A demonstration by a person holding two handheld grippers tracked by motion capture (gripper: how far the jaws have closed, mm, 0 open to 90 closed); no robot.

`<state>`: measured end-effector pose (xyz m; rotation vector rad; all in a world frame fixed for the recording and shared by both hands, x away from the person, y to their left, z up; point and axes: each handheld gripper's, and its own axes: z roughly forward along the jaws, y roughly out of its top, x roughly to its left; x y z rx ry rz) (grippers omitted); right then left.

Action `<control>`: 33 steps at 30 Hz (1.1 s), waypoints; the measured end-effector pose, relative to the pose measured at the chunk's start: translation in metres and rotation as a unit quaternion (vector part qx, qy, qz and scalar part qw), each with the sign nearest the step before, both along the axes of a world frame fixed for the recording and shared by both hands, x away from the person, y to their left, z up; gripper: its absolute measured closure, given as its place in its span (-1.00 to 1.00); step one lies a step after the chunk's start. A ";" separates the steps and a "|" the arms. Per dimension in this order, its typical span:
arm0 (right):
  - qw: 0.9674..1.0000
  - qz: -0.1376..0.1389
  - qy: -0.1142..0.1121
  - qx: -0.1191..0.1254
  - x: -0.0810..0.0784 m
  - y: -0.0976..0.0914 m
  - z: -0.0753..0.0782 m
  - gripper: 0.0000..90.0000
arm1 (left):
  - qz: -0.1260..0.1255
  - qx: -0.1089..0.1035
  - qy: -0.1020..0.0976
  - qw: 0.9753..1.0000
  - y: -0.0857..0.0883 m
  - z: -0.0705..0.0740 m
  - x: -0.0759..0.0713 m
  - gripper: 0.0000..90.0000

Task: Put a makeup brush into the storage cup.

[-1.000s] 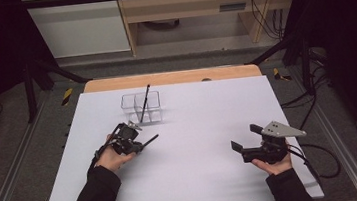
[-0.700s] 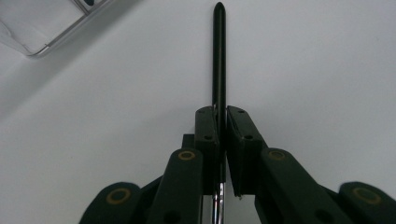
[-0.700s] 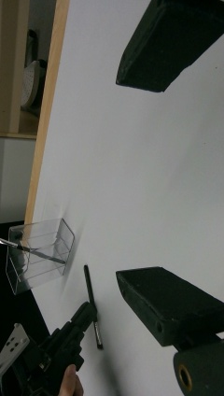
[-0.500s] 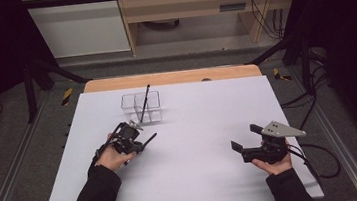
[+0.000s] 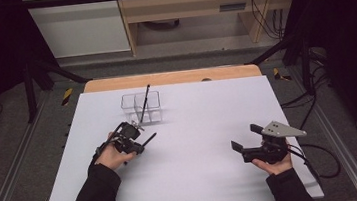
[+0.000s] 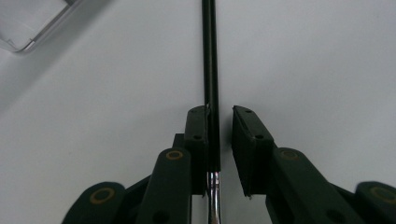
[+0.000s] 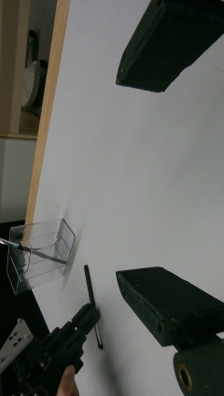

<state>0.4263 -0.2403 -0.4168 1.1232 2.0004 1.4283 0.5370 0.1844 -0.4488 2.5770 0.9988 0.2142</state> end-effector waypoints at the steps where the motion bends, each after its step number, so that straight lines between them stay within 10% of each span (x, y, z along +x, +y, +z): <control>1: 1.000 0.000 0.000 0.000 0.000 0.000 0.000 -0.84 | 0.002 -0.003 0.000 1.000 0.000 0.000 -0.001 0.68; 33: 1.000 0.001 0.000 -0.003 0.000 0.001 0.000 -0.84 | -0.020 -0.020 -0.038 0.999 0.003 0.014 -0.014 0.86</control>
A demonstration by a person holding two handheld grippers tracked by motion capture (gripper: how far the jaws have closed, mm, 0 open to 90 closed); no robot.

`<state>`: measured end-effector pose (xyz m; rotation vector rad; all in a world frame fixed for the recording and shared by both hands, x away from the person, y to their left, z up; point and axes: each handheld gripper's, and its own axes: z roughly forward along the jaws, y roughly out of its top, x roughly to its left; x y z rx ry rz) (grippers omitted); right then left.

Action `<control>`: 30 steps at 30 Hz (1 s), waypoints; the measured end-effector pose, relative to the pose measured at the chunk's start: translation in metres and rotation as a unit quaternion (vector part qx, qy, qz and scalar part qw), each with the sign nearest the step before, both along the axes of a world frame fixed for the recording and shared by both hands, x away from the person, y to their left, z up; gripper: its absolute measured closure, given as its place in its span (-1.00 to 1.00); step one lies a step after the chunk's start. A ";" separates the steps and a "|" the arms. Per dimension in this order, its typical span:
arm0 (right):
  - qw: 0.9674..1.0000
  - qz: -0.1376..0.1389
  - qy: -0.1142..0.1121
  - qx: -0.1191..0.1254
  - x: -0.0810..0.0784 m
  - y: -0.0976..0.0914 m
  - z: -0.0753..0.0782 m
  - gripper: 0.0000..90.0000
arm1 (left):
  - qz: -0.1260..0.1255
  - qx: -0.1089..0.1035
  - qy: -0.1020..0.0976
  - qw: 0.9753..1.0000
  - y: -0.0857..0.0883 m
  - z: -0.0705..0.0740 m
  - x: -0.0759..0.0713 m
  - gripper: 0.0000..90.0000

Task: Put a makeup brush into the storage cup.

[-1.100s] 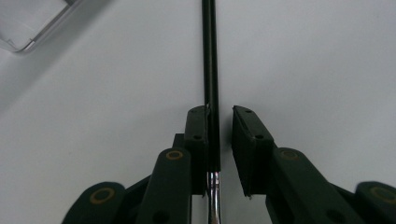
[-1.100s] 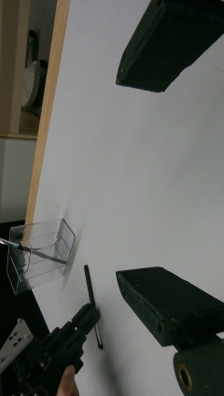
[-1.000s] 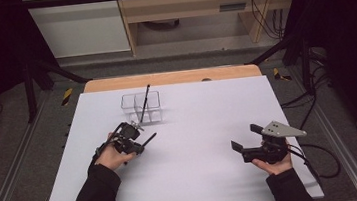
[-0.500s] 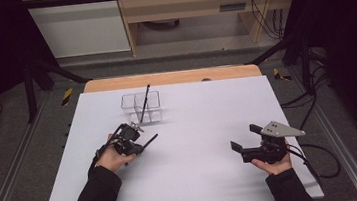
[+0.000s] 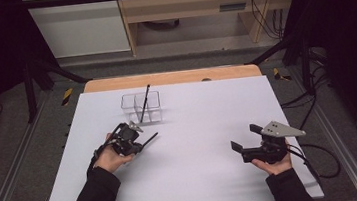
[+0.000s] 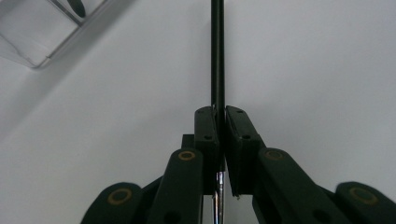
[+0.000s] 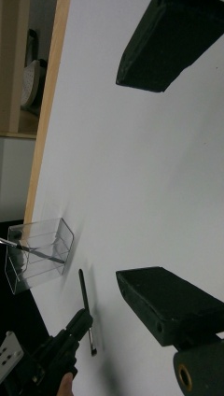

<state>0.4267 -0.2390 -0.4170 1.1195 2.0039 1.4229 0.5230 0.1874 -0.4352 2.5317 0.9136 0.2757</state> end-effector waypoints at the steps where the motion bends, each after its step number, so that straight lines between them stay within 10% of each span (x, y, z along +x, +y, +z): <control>1: 1.000 0.000 0.000 0.000 0.000 0.000 0.000 -0.84 | -0.002 -0.002 -0.003 1.000 0.000 0.002 -0.002 0.86; 30: 1.000 0.008 -0.009 -0.014 -0.003 0.007 0.006 -0.84 | -0.052 -0.075 -0.037 0.995 -0.009 0.024 -0.043 0.86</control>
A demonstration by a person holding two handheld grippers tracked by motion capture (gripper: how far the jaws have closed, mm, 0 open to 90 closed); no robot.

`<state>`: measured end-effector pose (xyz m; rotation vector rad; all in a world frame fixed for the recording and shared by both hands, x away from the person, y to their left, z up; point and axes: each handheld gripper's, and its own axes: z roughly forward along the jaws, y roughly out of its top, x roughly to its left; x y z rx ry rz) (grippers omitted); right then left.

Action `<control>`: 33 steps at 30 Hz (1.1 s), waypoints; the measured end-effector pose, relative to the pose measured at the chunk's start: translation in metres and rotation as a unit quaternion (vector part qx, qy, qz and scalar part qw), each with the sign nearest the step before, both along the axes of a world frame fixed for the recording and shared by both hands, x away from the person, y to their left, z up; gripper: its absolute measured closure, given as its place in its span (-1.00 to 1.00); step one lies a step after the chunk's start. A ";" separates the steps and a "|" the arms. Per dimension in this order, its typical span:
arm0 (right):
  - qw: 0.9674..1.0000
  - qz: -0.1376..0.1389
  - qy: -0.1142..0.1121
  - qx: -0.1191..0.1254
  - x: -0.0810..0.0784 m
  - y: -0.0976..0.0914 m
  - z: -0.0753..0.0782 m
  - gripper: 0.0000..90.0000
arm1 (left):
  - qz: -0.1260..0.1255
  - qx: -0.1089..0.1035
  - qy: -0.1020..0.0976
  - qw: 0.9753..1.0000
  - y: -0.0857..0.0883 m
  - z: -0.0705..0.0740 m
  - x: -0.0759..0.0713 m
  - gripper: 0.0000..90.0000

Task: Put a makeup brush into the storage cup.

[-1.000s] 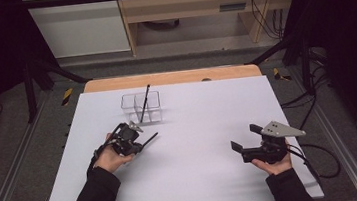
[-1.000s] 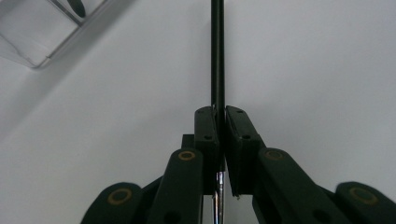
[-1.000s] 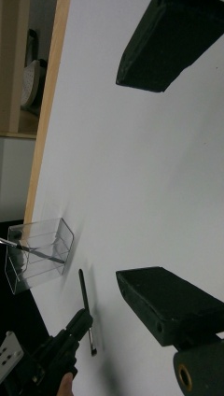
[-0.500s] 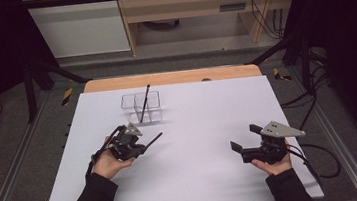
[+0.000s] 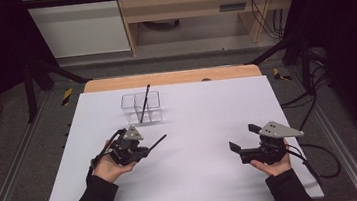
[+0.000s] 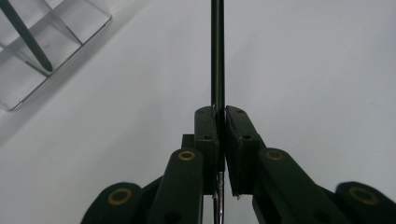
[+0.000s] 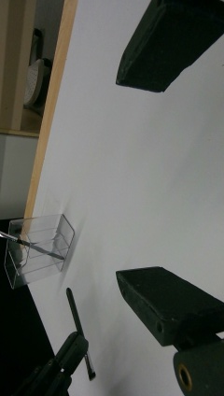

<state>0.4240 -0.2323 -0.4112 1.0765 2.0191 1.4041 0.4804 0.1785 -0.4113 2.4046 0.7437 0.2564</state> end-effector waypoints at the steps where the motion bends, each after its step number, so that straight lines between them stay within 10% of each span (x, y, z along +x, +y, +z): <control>1: 1.000 0.001 -0.001 0.000 0.000 0.001 0.000 -0.84 | -0.002 0.001 -0.001 1.000 -0.001 0.000 -0.001 0.86; 33: 0.997 0.056 0.004 -0.059 0.004 0.048 0.011 -0.82 | -0.072 -0.019 0.009 0.997 -0.033 0.008 -0.017 0.86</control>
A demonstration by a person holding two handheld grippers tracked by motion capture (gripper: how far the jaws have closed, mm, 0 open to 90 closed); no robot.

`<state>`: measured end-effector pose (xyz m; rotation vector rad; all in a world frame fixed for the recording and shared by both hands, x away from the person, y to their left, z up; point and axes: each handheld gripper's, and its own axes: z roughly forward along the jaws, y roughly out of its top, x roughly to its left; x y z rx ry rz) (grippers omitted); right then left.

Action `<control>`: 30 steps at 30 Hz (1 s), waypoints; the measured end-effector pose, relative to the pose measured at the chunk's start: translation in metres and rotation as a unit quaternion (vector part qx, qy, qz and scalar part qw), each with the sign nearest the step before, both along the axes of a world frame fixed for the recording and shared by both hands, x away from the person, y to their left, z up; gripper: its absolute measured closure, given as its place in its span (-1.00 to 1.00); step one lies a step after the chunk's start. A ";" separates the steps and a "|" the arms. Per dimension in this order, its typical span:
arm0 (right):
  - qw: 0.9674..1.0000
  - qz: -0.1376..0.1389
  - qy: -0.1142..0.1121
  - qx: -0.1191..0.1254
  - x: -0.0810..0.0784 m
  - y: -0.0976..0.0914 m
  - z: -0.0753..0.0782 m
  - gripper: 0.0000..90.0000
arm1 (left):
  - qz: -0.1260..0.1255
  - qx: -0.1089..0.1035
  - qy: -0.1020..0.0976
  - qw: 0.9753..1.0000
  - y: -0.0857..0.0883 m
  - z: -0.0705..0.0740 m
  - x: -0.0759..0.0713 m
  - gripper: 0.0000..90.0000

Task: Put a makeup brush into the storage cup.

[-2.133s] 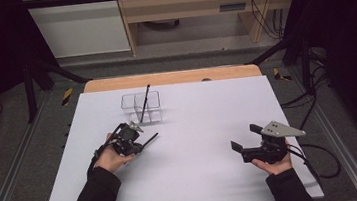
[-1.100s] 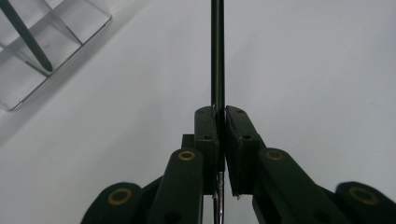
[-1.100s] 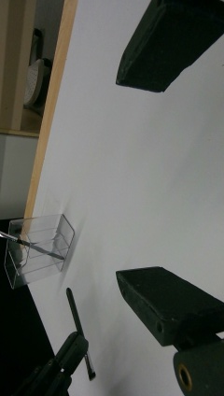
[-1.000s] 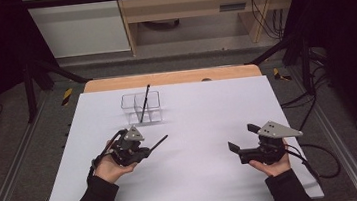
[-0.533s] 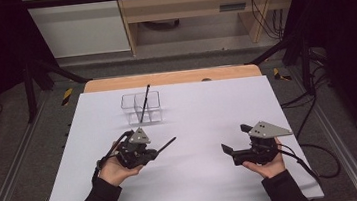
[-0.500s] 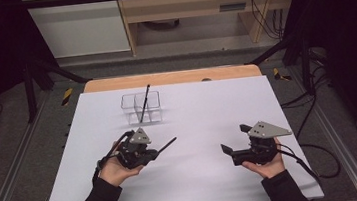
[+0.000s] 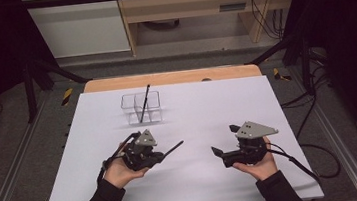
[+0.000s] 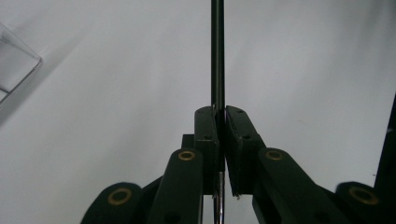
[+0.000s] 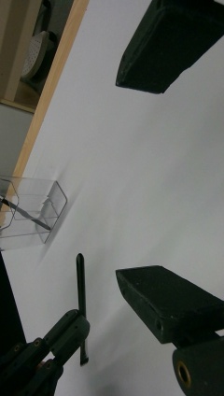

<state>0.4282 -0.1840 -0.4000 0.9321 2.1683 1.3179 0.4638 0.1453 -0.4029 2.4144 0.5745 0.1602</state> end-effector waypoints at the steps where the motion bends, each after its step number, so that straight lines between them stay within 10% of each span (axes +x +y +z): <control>1: 1.000 0.002 0.000 -0.003 0.000 0.001 0.001 -0.82 | -0.002 -0.001 0.001 1.000 -0.001 0.000 0.000 0.86; 30: 0.991 0.082 0.001 -0.104 0.003 0.049 0.021 -0.79 | -0.036 0.007 0.025 0.999 -0.013 0.000 0.000 0.86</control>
